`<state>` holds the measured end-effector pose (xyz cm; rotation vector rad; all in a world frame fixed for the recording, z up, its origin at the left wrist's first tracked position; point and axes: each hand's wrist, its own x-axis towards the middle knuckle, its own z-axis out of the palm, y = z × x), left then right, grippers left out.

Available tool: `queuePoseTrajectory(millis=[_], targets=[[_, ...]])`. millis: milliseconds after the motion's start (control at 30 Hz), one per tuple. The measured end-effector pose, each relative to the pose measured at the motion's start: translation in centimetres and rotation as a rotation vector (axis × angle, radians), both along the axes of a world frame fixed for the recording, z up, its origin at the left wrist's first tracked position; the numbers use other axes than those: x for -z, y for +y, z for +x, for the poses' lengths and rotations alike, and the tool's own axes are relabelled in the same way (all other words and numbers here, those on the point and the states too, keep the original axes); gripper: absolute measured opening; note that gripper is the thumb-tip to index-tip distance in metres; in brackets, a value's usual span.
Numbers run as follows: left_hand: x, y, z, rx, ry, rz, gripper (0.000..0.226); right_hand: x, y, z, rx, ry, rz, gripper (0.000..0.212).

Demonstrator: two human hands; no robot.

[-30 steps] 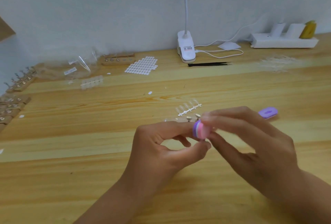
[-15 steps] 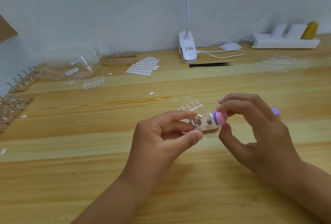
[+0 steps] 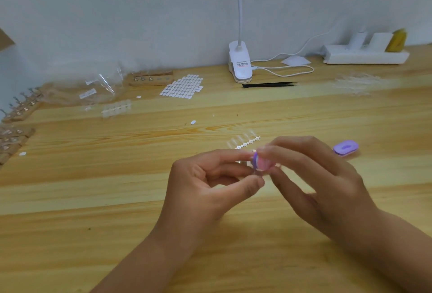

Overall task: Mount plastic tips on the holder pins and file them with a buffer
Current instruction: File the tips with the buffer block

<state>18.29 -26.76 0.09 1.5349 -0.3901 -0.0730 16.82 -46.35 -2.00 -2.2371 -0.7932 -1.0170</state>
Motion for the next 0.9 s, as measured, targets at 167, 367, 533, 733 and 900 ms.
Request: queuePoseTrajectory(millis=[167, 367, 533, 733, 900], targets=[[0.0, 0.0, 0.1, -0.001, -0.021, 0.028, 0.030, -0.2, 0.1, 0.0, -0.004, 0.027, 0.095, 0.025], [-0.4, 0.1, -0.1, 0.007, -0.135, 0.057, 0.027, 0.0, -0.4, 0.2, -0.001, 0.020, 0.030, 0.027], [-0.4, -0.1, -0.1, 0.018, -0.172, 0.090, 0.029, 0.0, 0.3, -0.3, -0.084, 0.004, 0.052, 0.028], [-0.5, -0.1, -0.2, -0.014, -0.171, 0.083, 0.029, 0.1, -0.1, 0.3, -0.063, 0.069, 0.103, 0.026], [-0.4, 0.1, -0.3, -0.031, -0.183, 0.100, 0.030, 0.3, -0.1, 0.2, -0.083, 0.084, 0.085, 0.029]])
